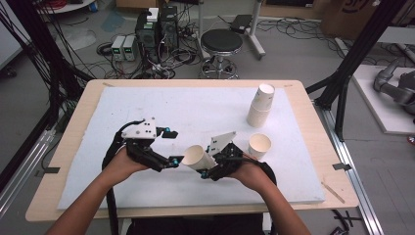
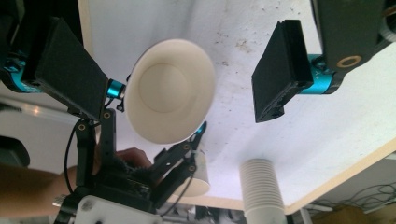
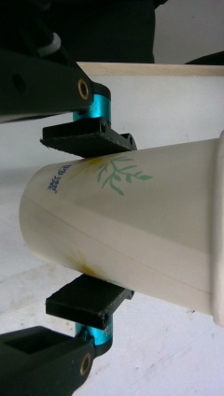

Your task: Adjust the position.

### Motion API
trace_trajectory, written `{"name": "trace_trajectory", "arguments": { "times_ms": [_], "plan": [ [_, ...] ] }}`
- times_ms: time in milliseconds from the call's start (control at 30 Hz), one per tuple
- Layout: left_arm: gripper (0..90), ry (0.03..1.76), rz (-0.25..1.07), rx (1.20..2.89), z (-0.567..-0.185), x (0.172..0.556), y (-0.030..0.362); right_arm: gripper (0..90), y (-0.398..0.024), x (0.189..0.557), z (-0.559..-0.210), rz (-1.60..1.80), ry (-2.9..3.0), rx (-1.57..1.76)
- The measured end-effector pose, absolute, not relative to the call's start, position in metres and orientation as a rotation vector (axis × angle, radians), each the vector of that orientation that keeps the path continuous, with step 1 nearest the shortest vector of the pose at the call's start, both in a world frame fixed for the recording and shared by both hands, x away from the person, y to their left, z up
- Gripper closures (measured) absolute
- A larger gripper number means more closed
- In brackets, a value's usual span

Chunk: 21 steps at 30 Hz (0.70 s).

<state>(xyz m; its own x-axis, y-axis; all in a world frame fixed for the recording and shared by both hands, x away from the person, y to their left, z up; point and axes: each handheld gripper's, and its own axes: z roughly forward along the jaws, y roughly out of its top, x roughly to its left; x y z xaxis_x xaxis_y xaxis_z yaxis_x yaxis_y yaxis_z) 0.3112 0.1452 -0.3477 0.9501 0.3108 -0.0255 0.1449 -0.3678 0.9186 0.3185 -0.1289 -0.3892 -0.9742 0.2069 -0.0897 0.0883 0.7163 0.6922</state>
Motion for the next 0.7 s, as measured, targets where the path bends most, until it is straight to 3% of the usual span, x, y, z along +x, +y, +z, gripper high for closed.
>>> {"name": "trace_trajectory", "arguments": {
  "times_ms": [700],
  "plan": [
    [18.3,0.562,0.275,1.751,-0.404,0.307,0.177,36.7,-0.163,0.307,-0.411,1.388,2.544,0.428]
  ]
}}
